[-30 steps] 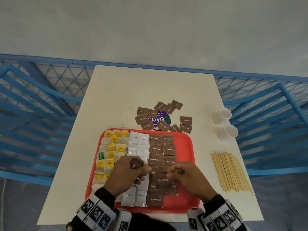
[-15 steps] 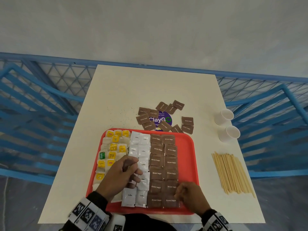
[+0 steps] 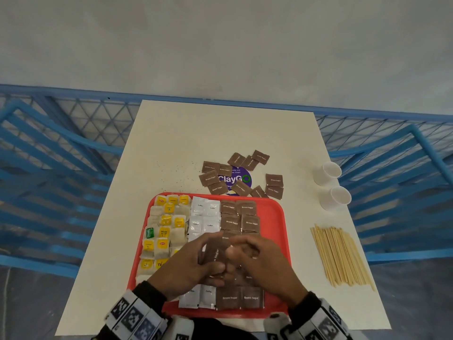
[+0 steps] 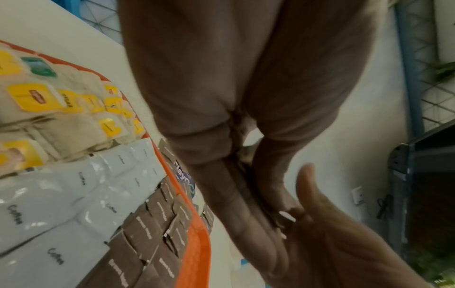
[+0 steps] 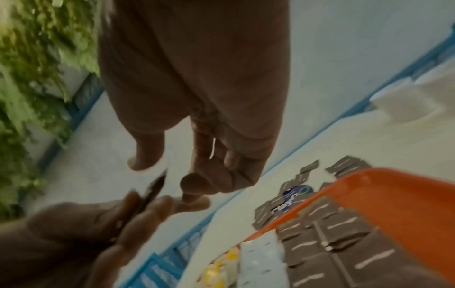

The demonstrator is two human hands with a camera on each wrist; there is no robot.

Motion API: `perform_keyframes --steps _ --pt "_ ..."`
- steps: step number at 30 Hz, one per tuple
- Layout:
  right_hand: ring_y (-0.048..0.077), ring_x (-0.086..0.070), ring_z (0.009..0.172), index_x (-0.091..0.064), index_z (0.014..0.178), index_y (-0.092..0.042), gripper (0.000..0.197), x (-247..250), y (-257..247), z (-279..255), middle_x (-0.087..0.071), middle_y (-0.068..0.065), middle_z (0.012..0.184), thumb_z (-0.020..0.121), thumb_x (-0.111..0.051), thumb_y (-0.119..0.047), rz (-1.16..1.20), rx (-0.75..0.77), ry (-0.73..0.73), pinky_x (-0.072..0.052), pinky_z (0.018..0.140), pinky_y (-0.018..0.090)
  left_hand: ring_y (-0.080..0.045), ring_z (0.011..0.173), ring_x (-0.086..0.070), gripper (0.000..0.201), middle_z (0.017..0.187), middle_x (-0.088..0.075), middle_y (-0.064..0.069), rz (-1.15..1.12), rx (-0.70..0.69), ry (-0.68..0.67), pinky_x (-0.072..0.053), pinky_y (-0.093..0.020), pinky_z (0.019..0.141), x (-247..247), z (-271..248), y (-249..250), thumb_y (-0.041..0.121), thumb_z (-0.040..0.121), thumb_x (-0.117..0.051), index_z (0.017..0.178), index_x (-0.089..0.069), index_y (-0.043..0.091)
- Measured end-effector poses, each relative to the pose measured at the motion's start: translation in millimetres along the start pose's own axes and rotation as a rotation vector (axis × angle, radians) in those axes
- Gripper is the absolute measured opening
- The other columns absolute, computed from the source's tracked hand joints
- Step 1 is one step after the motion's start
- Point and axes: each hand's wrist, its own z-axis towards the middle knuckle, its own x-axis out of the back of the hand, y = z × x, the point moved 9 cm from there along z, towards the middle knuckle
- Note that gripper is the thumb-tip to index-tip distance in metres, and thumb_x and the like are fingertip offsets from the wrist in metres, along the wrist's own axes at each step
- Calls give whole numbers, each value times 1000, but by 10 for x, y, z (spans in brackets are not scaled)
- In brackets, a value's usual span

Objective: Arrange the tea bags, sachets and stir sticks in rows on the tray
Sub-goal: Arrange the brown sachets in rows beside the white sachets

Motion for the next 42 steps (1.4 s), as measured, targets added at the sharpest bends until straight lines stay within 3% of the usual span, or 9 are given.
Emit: perform_keyframes --steps 2,4,8,12,16,25,28,32,42 --pt "8 -67 66 -76 83 -16 9 -33 -154 14 -74 5 77 85 -75 -25 83 20 -8 -52 64 21 -34 95 -73 49 107 -74 -10 47 -9 -17 -61 -44 77 -54 1 53 -4 87 -69 128 -57 21" --pt "7 -61 59 -74 72 -12 17 33 -154 30 -72 6 69 86 -74 -22 99 19 49 -48 61 22 -35 85 -75 31 94 -76 -17 69 -15 64 -61 -39 69 27 -12 93 -1 86 -71 114 -62 9" --pt "7 -59 56 -73 68 -21 24 47 -54 0 -71 1 65 90 -68 -30 195 -51 27 -48 61 27 -29 68 -74 10 75 -74 -20 45 -62 285 -58 -33 58 263 -62 177 8 90 -69 84 -66 1" --pt "0 -57 55 -68 69 -22 30 -38 -103 -45 -66 -9 60 97 -59 -28 127 -33 -92 -44 60 17 -21 65 -70 21 72 -72 -13 103 -86 301 -57 -33 56 304 -73 235 18 96 -63 80 -71 6" --pt "13 -69 80 -74 89 -23 8 25 -167 -1 -75 -4 87 91 -67 -26 129 32 -49 -56 75 27 -25 69 -69 20 77 -72 -13 279 -100 151 -58 -33 58 202 -26 228 20 94 -67 80 -74 7" --pt "4 -58 56 -77 80 -13 2 57 193 70 -69 -2 64 82 -78 -12 48 -93 20 -48 58 16 -19 60 -69 11 70 -74 -13 336 67 39 -57 -28 59 194 -18 -93 10 83 -78 82 -71 2" --pt "-3 -57 57 -73 74 -17 14 -59 502 76 -64 -12 64 86 -71 -11 -262 -92 -87 -45 61 12 -21 57 -65 15 67 -72 -12 308 80 119 -56 -31 57 389 -100 -166 13 84 -78 76 -69 5" --pt "0 -62 63 -64 66 -29 28 -342 952 -6 -64 -13 65 82 -57 -7 -389 -106 -259 -53 66 23 -21 52 -56 36 58 -63 -9 261 61 275 -50 -29 52 615 -201 -144 34 87 -73 67 -54 10" --pt "-5 -58 65 -55 60 -32 27 -556 1258 35 -63 -17 67 79 -67 -16 -454 -155 -211 -53 67 22 -16 59 -61 30 65 -67 -3 273 50 265 -49 -29 57 623 -101 -247 35 90 -68 73 -58 13"
